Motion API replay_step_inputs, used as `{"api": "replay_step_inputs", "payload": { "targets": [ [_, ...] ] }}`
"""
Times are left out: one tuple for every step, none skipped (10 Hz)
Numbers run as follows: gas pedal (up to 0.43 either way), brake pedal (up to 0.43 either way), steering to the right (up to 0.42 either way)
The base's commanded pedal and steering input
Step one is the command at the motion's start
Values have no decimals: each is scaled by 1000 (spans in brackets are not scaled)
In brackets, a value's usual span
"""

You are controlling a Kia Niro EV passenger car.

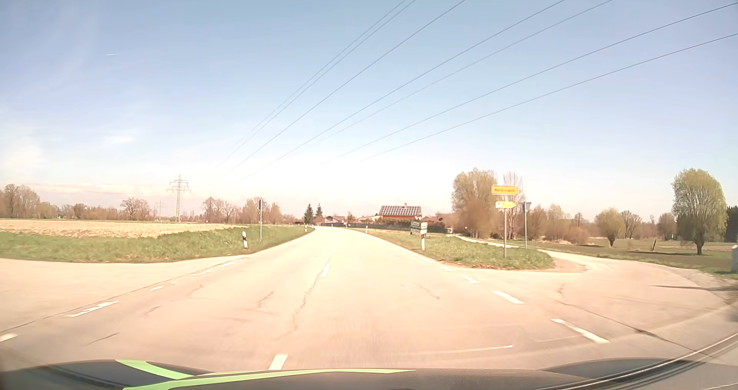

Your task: Follow the waypoints while adhering to traffic rules and regulations

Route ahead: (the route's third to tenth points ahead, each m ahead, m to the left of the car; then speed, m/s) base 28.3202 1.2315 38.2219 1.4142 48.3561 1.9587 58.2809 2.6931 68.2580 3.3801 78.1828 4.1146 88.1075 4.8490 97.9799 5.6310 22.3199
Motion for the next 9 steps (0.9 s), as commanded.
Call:
{"api": "replay_step_inputs", "payload": {
  "targets": [
    [331,0,-8],
    [331,0,-7],
    [331,0,-7],
    [331,0,-6],
    [331,0,-6],
    [331,0,-6],
    [331,0,-6],
    [331,0,-6],
    [331,0,-6]
  ]
}}
